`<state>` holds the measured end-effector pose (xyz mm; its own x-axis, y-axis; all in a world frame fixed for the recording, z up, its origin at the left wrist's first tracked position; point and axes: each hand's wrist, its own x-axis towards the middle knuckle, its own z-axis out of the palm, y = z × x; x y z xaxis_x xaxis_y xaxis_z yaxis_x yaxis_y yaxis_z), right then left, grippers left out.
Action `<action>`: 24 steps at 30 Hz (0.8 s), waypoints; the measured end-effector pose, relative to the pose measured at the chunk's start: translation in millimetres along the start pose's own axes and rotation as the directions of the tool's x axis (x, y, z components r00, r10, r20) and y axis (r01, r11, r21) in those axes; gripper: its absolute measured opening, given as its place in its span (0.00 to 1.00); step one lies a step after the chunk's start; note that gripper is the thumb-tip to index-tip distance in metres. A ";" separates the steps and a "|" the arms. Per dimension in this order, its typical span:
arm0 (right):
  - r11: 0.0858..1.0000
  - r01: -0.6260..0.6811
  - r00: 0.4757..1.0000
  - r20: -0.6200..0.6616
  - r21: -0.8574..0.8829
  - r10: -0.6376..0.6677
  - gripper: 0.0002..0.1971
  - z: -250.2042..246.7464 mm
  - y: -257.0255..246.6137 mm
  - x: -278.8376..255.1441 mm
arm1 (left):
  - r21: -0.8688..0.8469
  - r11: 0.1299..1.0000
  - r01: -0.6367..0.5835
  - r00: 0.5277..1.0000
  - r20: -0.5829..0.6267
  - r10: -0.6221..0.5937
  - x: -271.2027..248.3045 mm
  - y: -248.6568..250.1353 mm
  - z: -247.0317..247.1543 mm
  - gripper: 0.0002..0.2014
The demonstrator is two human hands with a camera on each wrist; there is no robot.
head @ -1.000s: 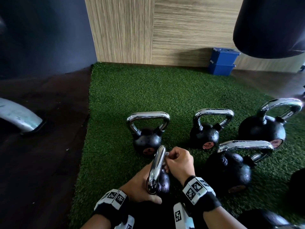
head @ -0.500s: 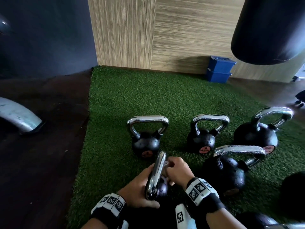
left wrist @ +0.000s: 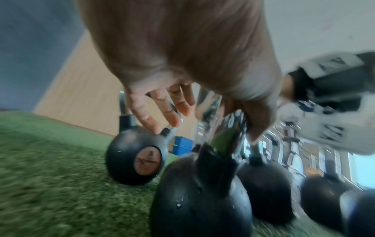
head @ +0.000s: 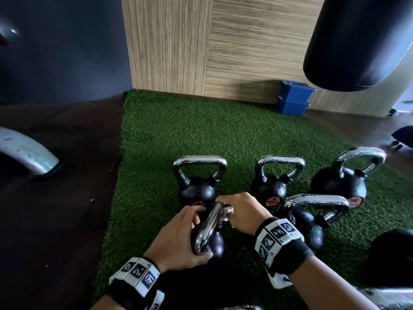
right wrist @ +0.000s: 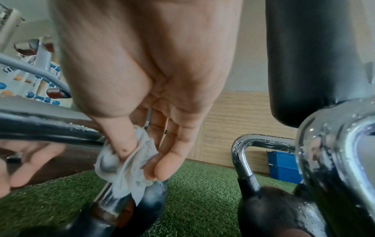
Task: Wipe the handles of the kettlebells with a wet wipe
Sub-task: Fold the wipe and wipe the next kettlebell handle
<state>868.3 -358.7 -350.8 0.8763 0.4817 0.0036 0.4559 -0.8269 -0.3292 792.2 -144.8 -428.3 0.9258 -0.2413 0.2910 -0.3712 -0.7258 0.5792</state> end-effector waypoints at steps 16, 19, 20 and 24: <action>0.993 -0.110 0.986 0.134 0.048 0.103 0.10 -24.8 -6.8 -38.4 | -0.165 0.981 0.106 0.979 0.188 -0.074 13.4 -40.4 -29.0 0.15; 0.928 -0.152 0.985 0.133 0.339 0.113 0.26 -38.7 7.7 -35.0 | -0.145 0.978 0.153 0.911 0.404 -0.083 19.6 -61.1 -35.5 0.32; 0.867 -0.179 0.983 0.117 0.466 0.140 0.26 -43.4 9.6 -29.8 | -0.121 0.976 0.180 0.887 0.450 -0.107 23.1 -68.9 -38.4 0.36; 0.607 -0.214 0.963 0.061 0.765 0.263 0.21 -57.2 9.6 6.7 | -0.012 0.958 0.287 0.854 0.456 -0.251 47.8 -98.3 -47.1 0.34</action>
<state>887.5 -380.1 -299.9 0.9543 0.2637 -0.1405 -0.0301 -0.3830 -0.9233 869.6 -54.6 -435.6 0.9162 -0.3180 -0.2438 -0.0904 -0.7568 0.6473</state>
